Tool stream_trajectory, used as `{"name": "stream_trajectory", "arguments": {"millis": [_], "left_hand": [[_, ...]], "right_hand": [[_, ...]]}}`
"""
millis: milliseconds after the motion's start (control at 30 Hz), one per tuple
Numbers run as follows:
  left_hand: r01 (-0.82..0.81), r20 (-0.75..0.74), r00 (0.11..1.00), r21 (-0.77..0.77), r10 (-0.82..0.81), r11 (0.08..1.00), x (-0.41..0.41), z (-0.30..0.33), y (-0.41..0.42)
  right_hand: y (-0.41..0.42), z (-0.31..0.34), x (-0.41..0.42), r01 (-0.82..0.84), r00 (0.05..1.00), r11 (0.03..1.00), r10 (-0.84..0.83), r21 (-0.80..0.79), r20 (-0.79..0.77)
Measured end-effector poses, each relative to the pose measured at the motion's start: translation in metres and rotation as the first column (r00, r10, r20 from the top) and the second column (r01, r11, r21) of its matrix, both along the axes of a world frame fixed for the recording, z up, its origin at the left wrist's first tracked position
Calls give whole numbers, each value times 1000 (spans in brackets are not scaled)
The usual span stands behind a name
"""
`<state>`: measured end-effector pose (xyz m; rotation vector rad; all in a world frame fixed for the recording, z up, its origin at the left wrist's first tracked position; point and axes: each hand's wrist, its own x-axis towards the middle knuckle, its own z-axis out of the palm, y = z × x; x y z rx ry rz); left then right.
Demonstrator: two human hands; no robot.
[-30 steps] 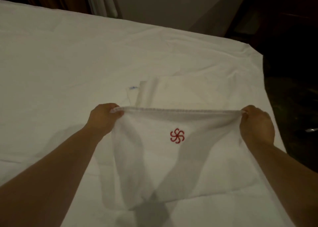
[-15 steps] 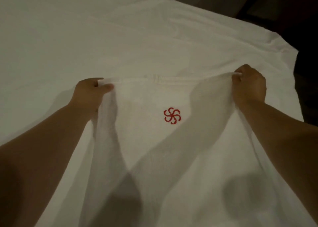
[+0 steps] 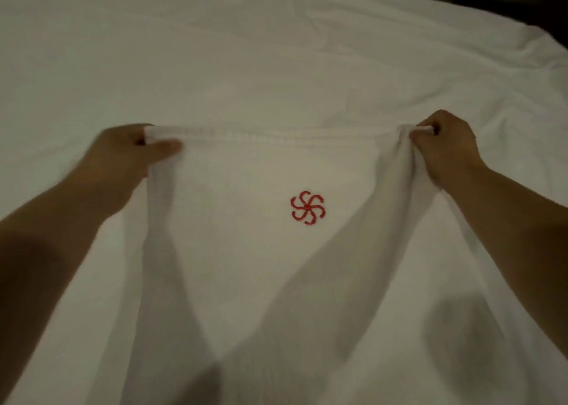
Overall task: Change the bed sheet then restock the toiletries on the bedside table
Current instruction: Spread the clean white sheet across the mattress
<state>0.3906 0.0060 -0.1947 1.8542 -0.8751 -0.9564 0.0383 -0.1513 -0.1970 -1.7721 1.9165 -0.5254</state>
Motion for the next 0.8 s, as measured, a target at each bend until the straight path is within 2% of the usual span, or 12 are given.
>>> {"name": "stream_trajectory", "arguments": {"millis": [67, 100, 200, 267, 333, 400, 433, 500, 600, 700, 800], "left_hand": [[-46, -62, 997, -23, 44, 999, 15, 7, 0], [-52, -43, 998, -31, 50, 998, 19, 8, -3], [-132, 208, 969, -26, 134, 991, 18, 2, -16], [-217, 273, 937, -36, 218, 976, 8, -5, -23], [-270, 200, 944, 9, 263, 963, -5, -12, -22], [-288, 103, 956, 149, 275, 946, -19, -13, -10], [-288, 34, 957, 199, 287, 937, -24, -12, -1], [-255, -129, 946, 271, 298, 928, -28, -11, 23], [-160, -283, 921, 348, 267, 924, -26, -9, 65], [-29, -386, 902, 391, 193, 920, -36, -6, 109], [64, -475, 866, 420, 158, 905, -55, -2, 154]], "right_hand": [[-2, 2, 4, 28, 999, 997, -29, -74, -13], [-3, 4, 8, 40, 999, 993, -42, -110, -17], [-5, 7, 21, 73, 997, 979, -78, -188, -22], [-3, 6, 26, 93, 989, 976, -112, -195, -93], [7, -2, 26, 53, 960, 981, -101, -185, -261], [31, -16, 24, -92, 902, 979, 4, -184, -432], [47, -25, 23, -176, 886, 968, 77, -177, -457], [83, -38, 21, -288, 872, 949, 205, -126, -445], [134, -47, 20, -286, 857, 958, 241, -32, -456], [188, -49, 31, -287, 855, 956, 227, -61, -465], [247, -47, 52, -373, 832, 923, 287, -97, -475]]}}
